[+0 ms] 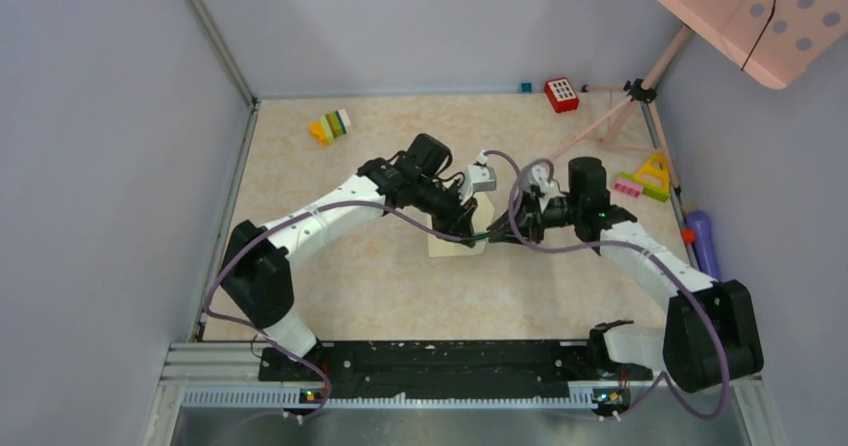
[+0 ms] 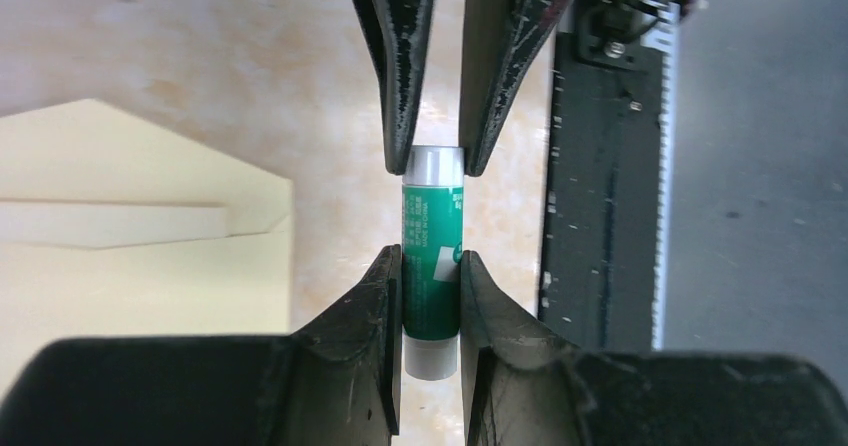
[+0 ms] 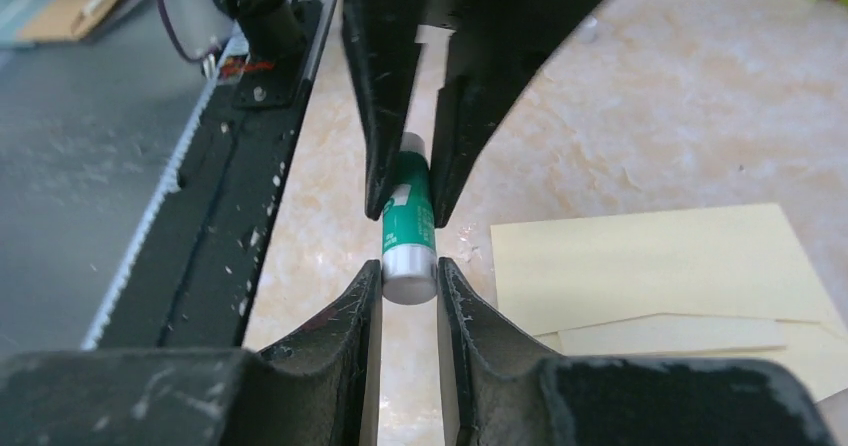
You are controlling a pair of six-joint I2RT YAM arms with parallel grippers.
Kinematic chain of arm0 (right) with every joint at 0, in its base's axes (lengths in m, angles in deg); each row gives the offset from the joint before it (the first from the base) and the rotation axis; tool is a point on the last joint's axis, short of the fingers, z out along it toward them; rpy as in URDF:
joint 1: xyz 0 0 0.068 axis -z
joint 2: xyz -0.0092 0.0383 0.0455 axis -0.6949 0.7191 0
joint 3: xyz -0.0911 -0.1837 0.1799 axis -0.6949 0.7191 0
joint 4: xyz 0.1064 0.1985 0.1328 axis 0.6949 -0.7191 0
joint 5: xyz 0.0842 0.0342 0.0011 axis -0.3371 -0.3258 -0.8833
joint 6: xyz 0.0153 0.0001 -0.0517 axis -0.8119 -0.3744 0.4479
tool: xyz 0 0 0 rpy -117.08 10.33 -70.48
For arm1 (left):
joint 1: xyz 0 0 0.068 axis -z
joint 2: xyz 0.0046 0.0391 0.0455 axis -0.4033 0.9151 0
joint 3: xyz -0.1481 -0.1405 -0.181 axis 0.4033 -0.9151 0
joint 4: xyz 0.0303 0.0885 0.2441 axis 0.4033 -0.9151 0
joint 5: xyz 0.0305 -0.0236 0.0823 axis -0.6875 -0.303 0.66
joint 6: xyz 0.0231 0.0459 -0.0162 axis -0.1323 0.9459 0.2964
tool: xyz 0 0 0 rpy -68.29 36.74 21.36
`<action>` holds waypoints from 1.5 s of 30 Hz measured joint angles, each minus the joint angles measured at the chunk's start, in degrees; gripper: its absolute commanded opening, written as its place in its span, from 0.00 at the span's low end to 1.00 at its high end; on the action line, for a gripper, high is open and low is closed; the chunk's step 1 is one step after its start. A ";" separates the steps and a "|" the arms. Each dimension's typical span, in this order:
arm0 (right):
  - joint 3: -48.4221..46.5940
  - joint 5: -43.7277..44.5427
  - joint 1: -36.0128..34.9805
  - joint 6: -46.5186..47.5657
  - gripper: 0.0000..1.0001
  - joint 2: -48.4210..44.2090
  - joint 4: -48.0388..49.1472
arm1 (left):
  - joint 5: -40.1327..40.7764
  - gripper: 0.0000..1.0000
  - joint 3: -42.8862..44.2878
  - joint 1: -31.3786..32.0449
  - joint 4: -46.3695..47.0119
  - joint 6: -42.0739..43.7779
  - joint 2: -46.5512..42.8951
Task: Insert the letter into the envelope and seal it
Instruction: Unscrew the solid glue.
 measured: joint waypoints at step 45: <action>7.56 -1.81 2.54 20.61 0.43 -10.54 1.70 | -8.04 0.00 0.13 -0.04 1.68 -0.04 2.89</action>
